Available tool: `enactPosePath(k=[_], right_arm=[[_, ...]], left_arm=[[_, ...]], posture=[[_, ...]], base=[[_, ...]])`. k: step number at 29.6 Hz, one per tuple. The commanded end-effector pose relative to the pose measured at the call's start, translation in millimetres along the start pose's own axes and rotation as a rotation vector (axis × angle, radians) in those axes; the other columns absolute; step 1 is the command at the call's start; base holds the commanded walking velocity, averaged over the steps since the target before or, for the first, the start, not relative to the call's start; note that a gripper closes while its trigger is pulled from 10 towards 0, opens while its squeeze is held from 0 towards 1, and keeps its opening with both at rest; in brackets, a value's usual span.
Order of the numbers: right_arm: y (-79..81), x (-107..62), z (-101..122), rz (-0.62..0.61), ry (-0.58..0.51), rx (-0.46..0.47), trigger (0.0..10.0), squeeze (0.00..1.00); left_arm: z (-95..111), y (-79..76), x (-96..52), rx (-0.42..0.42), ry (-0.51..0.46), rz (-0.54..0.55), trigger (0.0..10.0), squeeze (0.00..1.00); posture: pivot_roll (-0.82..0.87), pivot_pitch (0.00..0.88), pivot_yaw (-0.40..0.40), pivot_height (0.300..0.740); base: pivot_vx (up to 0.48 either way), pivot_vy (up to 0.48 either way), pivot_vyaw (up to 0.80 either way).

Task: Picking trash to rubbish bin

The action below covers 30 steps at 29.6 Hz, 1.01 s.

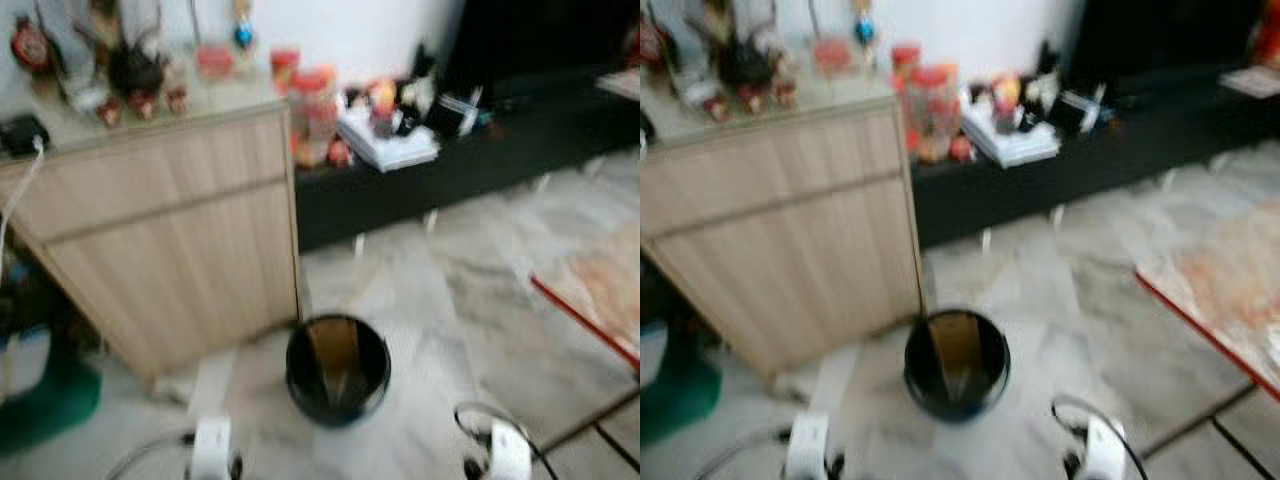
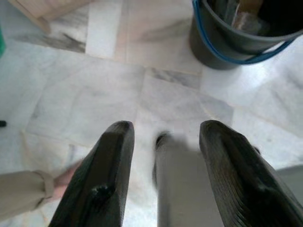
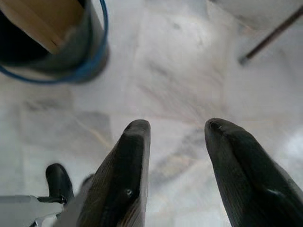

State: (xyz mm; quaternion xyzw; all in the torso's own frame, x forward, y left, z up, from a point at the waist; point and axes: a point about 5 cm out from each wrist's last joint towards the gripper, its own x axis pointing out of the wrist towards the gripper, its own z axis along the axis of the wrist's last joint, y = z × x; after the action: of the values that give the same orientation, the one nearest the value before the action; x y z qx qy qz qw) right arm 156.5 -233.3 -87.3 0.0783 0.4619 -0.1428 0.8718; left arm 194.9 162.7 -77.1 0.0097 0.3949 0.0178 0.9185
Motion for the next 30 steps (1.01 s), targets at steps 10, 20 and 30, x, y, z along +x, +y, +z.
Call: enactPosePath(k=[10, 20, 30], right_arm=[[1.3, 0.2, 0.7, -0.001, -0.004, 0.002, 10.0, 0.0], [1.2, 0.2, 0.3, -0.003, -0.003, -0.004, 10.0, 0.0], [-1.4, -0.2, -0.4, -0.016, -0.003, -0.001, 10.0, 0.0]], left_arm=[[-4.5, 4.0, -1.0, 0.003, 0.021, 0.007, 10.0, 0.0], [-5.9, 3.3, -1.3, 0.009, 0.028, 0.007, 10.0, 0.0], [-6.9, -0.1, -1.5, 0.012, 0.033, -0.001, 10.0, 0.0]], posture=[[-0.07, 0.028, -0.04, 0.74], [-0.07, 0.028, -0.042, 0.74], [-0.07, 0.024, -0.044, 0.74]], base=[[-0.28, 0.0, 0.0], [-0.189, 0.0, 0.0], [0.0, 0.0, 0.0]])
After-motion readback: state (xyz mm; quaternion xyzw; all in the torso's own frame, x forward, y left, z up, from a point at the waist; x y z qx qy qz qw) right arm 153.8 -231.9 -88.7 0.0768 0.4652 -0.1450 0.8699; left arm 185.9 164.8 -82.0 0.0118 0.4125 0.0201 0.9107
